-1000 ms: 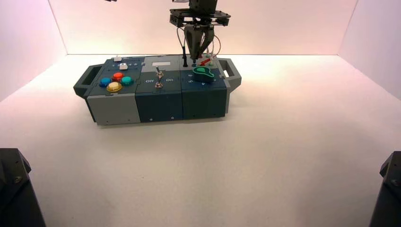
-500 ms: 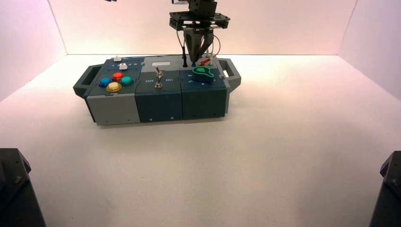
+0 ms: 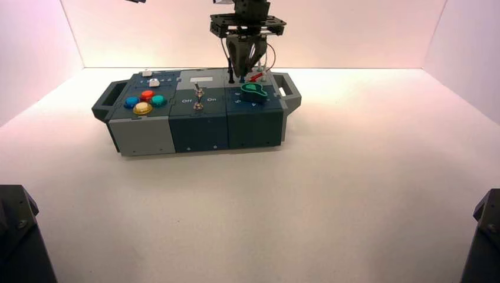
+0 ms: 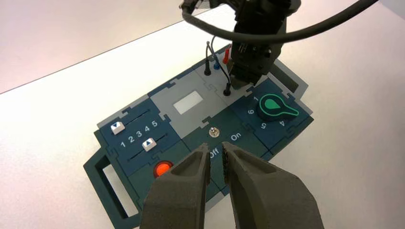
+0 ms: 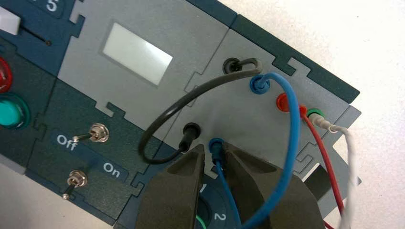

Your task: Insert the blue wire.

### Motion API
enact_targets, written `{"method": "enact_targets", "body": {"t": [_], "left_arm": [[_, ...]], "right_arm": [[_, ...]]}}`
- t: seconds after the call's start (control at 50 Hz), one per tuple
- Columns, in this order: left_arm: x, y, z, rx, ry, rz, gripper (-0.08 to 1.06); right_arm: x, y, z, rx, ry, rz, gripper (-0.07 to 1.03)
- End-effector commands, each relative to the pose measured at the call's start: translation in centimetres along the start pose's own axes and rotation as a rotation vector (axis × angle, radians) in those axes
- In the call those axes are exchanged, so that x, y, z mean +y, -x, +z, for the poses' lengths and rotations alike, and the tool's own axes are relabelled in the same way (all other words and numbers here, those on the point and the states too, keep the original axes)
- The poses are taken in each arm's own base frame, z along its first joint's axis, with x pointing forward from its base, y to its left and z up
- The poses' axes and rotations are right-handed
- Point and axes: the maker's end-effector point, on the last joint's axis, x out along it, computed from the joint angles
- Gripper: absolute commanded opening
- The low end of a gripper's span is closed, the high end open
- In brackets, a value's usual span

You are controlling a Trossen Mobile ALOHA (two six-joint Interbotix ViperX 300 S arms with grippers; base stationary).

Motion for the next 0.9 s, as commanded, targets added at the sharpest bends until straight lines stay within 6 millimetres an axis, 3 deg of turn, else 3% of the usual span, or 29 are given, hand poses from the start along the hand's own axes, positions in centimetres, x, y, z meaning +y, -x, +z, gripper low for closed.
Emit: {"method": "enact_targets", "body": {"t": [0.02,0.1,0.36,0.7,0.9], "left_arm": [[0.0,0.3,0.9,-0.027,-0.009,0.001,0.16],[0.0,0.3,0.8,-0.026,-0.009,0.001,0.16],[0.0,0.3,0.8,-0.027,-0.009,0.001,0.16],[0.1,-0.3,0.6,-0.019,-0.006,0.006,0.16],[0.2,-0.6,0.1,-0.016,-0.004,0.010,0.16]], "right_arm": [[1.5,4.2,1.4,-0.096,0.027,0.005,0.30],[1.5,4.9,1.4,-0.106,0.035,-0.002,0.35],[1.3,7.7,0.3,-0.134,0.046,-0.022,0.35],[1.2,10.7,-3.5,-0.182,0.055,-0.042,0.35],[1.0,11.2,-5.3,-0.183,0.059,-0.052,0.35]]}}
